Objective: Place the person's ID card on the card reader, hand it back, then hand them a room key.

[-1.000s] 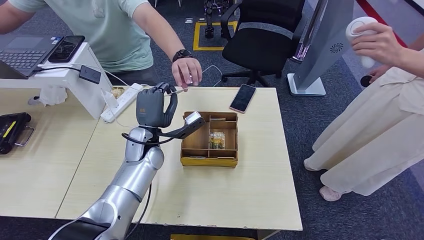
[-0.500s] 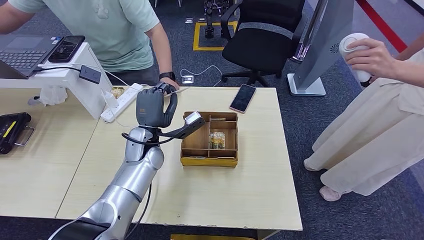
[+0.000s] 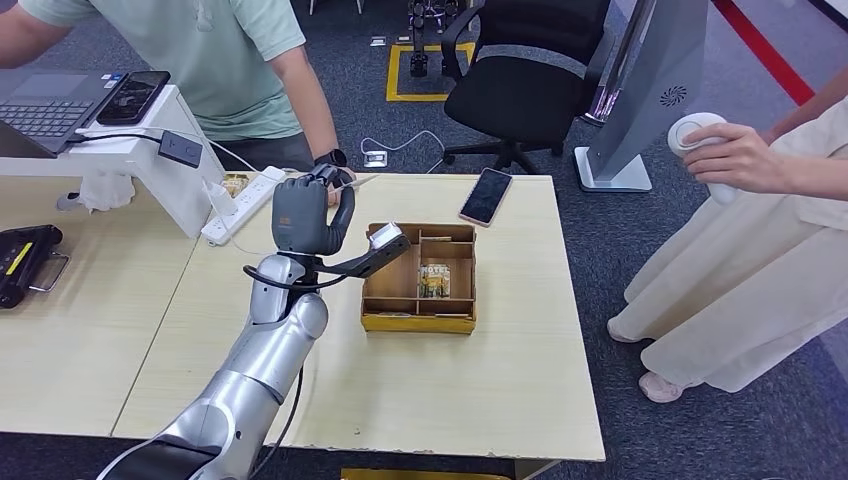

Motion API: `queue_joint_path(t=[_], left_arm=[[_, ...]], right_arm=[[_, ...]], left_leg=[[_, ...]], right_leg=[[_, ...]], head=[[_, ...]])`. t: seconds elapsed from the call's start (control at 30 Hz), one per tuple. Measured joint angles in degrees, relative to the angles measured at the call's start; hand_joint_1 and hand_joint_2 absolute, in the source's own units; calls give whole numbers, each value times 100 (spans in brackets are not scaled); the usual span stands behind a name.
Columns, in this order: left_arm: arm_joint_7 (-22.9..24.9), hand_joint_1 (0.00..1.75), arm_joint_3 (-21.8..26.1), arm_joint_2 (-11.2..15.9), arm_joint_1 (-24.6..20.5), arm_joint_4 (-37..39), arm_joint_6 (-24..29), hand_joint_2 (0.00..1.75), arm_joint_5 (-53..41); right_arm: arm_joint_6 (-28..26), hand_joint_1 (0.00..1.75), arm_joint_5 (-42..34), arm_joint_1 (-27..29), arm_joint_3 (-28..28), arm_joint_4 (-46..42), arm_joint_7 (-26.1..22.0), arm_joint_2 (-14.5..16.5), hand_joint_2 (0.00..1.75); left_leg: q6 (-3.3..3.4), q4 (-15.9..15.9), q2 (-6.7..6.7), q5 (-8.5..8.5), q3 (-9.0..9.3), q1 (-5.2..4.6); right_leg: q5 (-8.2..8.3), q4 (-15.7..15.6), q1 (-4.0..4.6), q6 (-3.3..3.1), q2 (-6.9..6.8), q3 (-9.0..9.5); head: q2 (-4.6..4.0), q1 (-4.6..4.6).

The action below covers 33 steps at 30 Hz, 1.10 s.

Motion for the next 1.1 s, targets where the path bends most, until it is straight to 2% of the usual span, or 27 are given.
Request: queue_joint_path(t=[0.23,0.33,0.4,0.6,1.1], left_arm=[[72,175,0,19,9,-1,0,175,-73],[421,175,0,170,129,-46,1,175,-414],[485,175,0,312,261,-103,2,175,-475],[311,175,146,530,478,-183,2,175,-750],[139,175,568,644,640,-277,3,175,-893]], right_arm=[[1,0,-1,0,-2,0,-2,0,0],[3,0,-8,5,-3,0,-18,0,0],[5,0,-9,23,-6,0,-28,0,0],[7,0,-9,42,-30,0,-40,-1,0],[7,0,-10,46,-90,0,-44,-2,0]], left_leg=[[0,0,0,0,-2,0],[0,-1,6,-1,-1,0],[-1,-2,11,-1,1,1],[0,-2,-2,0,-7,3],[0,-1,-1,-1,-8,0]], right_leg=[[0,0,0,0,0,0],[0,0,0,0,9,0],[0,0,1,0,15,-3],[-2,0,4,1,-2,-5],[-2,0,1,1,-2,-5]], head=[[0,1],[0,1],[0,-3],[0,-7],[0,-7]])
